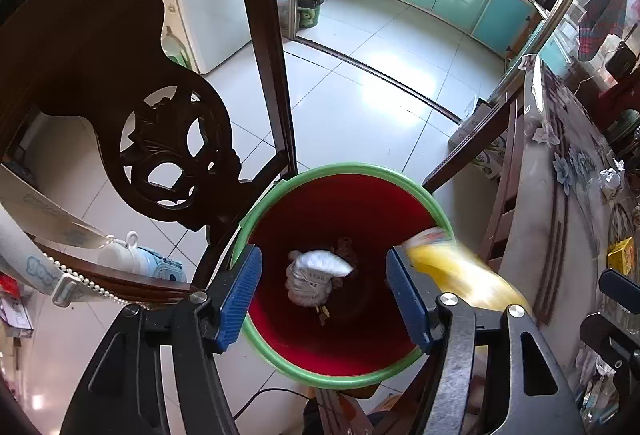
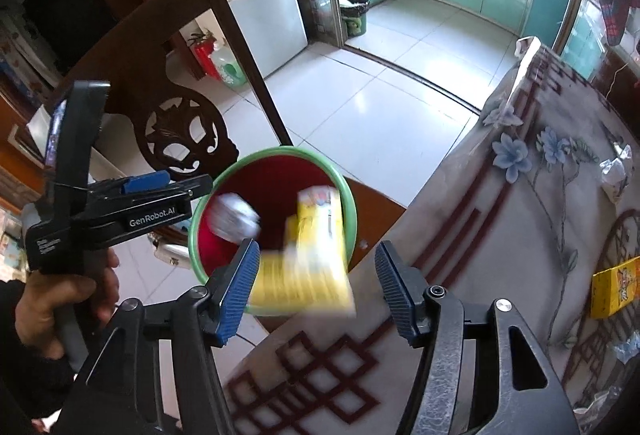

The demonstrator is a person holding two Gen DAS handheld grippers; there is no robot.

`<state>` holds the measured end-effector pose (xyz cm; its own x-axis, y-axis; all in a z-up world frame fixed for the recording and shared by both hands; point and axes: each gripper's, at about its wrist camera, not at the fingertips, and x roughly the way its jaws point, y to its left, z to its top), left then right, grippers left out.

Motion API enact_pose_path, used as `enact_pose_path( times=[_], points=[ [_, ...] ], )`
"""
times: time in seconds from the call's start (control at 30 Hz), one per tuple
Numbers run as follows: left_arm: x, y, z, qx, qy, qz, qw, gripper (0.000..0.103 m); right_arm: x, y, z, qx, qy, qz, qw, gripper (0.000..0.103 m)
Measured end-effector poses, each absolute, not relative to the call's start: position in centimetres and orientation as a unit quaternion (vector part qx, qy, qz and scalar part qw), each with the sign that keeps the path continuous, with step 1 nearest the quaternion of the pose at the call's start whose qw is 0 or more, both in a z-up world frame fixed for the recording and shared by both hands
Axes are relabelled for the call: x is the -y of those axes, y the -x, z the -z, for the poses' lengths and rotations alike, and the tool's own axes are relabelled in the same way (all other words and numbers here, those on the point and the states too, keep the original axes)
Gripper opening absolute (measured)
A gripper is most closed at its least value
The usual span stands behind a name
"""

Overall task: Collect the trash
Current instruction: 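Carry both items over the red bucket and open both grippers, then grasp the 'FE' paper cup with the right gripper while the left grasps an orange snack bag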

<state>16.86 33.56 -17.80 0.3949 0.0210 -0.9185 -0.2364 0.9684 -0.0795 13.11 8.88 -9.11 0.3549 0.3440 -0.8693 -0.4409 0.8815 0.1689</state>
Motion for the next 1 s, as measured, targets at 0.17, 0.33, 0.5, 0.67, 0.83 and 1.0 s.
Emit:
enact_pose_path(
  times=[0.17, 0.33, 0.5, 0.67, 0.83, 1.0],
  points=[
    [-32.1, -16.5, 16.8, -0.539, 0.094, -0.069, 0.834, 0.065, -7.4, -12.5, 8.2, -0.51, 0.037, -0.234, 0.827, 0.06],
    [-29.2, -15.7, 15.5, -0.529, 0.089, -0.048, 0.842, 0.065, -4.2, -10.7, 6.9, -0.498, 0.025, -0.221, 0.838, 0.064],
    [-24.8, -14.6, 14.3, -0.523, 0.075, -0.022, 0.849, 0.065, 0.4, -8.3, 6.2, -0.493, 0.014, -0.194, 0.848, 0.065],
    [-19.5, -13.2, 13.3, -0.518, 0.061, 0.009, 0.853, 0.065, 6.6, -5.8, 6.3, -0.499, 0.004, -0.149, 0.854, 0.065],
    [-12.6, -11.3, 12.6, -0.516, 0.039, 0.059, 0.853, 0.065, 15.7, -3.4, 7.1, -0.515, -0.024, -0.068, 0.854, 0.066],
    [-5.5, -9.5, 12.1, -0.518, 0.027, 0.108, 0.848, 0.065, 23.9, -1.9, 9.7, -0.557, -0.033, 0.004, 0.83, 0.066]
  ],
)
